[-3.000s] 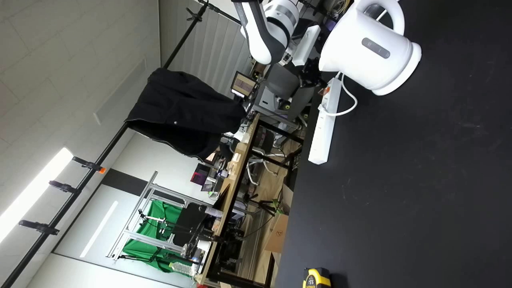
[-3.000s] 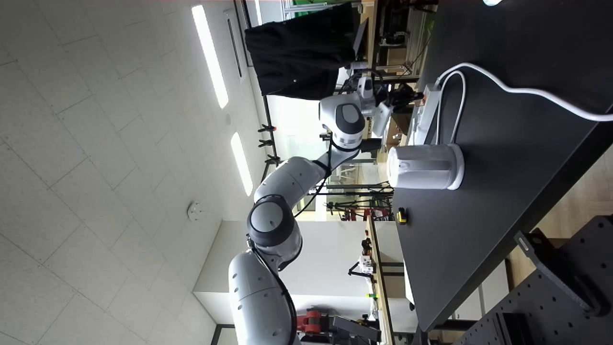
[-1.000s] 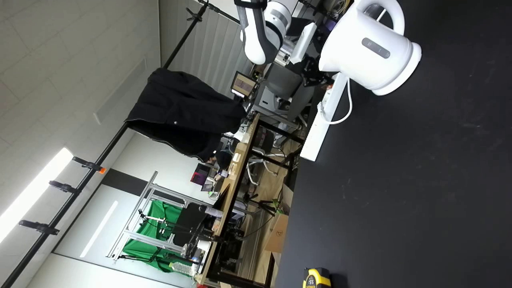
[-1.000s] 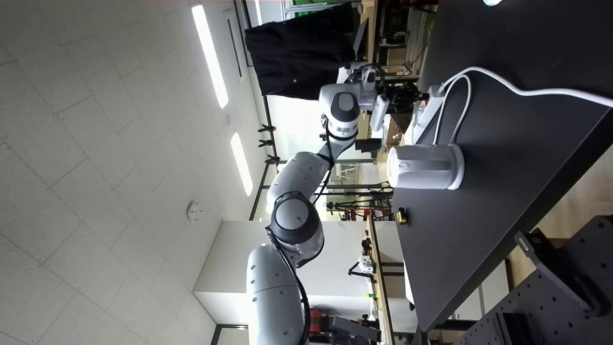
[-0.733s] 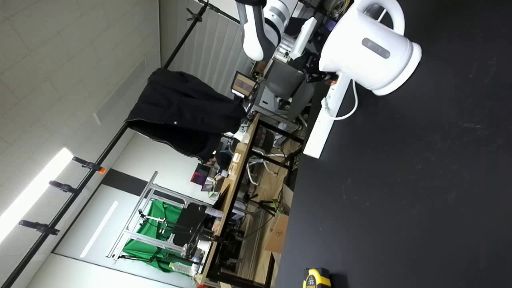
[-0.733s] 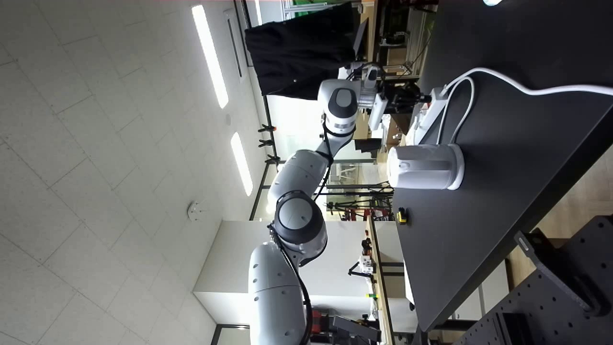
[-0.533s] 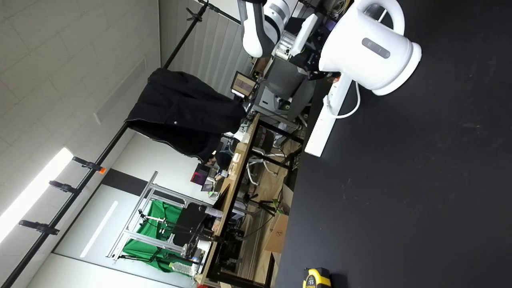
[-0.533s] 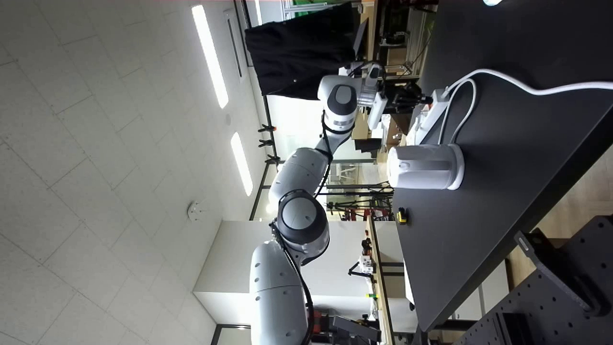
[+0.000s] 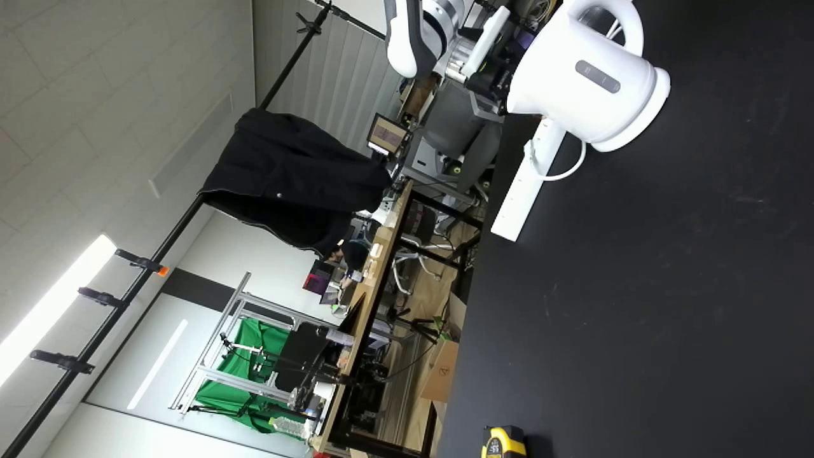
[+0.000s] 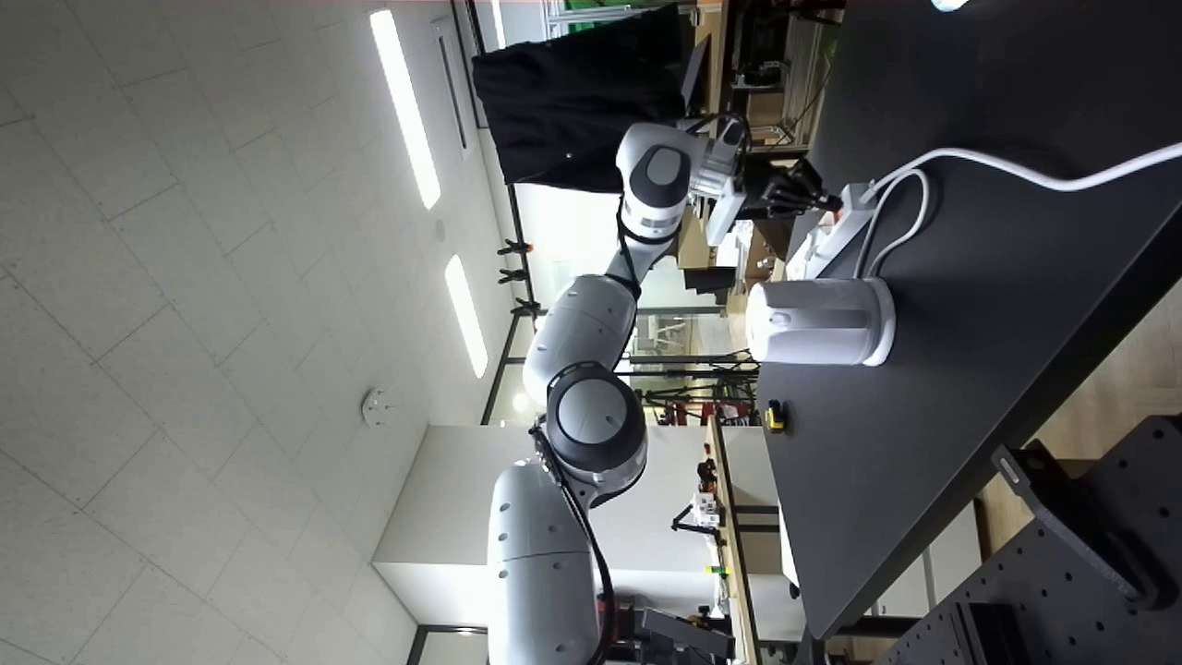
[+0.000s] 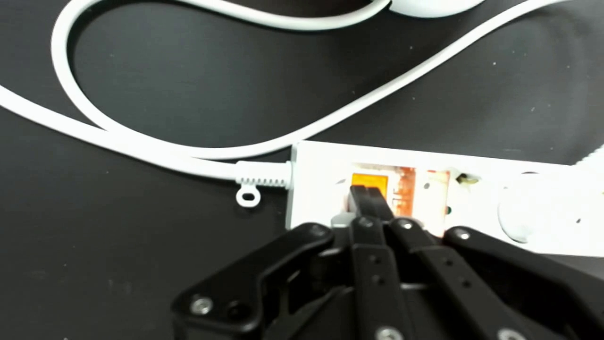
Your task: Turn on the extension cable then turn it off
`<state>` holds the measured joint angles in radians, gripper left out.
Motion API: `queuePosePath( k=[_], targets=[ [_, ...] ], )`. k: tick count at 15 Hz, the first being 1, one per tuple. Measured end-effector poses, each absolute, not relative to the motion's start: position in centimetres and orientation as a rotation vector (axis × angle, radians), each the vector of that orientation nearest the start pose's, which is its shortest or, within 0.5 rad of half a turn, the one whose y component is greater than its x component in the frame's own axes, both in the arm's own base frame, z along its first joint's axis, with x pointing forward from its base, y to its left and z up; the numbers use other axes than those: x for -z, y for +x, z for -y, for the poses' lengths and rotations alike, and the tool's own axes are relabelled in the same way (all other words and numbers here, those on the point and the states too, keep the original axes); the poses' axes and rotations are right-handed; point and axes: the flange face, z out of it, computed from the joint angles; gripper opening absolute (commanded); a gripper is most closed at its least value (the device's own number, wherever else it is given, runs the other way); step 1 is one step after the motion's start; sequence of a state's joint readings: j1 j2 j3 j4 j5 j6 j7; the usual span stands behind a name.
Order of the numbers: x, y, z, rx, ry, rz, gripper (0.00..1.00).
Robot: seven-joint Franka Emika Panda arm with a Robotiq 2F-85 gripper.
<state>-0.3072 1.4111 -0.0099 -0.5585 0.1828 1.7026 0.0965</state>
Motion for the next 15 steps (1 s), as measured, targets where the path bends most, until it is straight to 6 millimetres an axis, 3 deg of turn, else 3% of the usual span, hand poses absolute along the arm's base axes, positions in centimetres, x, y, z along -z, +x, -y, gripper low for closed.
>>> queuePosePath(
  k=[6, 15],
  targets=[
    [-10.34, 73.55, 21.99, -0.384, -2.827, -0.763, 0.00],
    [-10.60, 74.25, 21.28, -0.341, -2.891, -0.767, 0.00]
  ],
)
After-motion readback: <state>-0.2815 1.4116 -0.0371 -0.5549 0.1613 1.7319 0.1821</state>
